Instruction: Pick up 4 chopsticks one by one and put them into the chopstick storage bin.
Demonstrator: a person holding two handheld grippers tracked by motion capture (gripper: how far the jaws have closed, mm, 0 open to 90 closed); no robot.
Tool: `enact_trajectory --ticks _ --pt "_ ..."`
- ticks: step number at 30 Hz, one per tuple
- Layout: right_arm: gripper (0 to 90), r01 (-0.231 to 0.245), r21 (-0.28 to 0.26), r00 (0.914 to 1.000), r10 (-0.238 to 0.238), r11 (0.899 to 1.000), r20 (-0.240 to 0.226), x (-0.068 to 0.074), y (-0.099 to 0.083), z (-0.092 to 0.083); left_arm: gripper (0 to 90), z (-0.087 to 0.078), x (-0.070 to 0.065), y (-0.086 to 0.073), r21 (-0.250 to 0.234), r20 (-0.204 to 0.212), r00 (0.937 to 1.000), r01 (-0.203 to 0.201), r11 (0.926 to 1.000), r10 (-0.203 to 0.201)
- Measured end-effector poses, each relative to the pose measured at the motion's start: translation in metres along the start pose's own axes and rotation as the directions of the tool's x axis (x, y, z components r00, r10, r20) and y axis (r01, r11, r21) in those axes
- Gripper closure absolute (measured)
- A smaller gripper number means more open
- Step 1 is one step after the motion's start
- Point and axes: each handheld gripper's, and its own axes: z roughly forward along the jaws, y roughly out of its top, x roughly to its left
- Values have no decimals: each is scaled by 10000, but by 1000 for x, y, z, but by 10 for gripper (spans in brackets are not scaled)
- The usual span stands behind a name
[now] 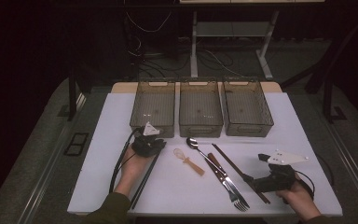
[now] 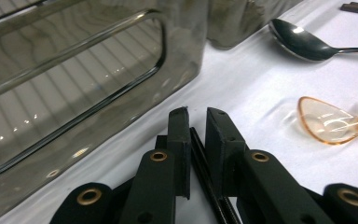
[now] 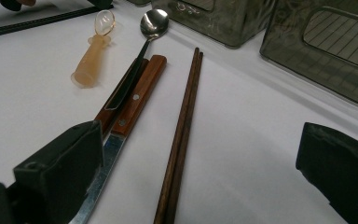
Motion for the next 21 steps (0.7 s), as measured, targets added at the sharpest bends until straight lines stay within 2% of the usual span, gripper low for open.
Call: enact_trajectory --ticks 12,21 --pt "11 -7 16 10000 7 10000 -18 0 0 0 789 7 -15 6 9 473 9984 -325 9995 324" --pt "11 1 -10 10000 -1 10000 -19 0 0 0 789 9 -22 8 5 854 9956 -397 9992 395"
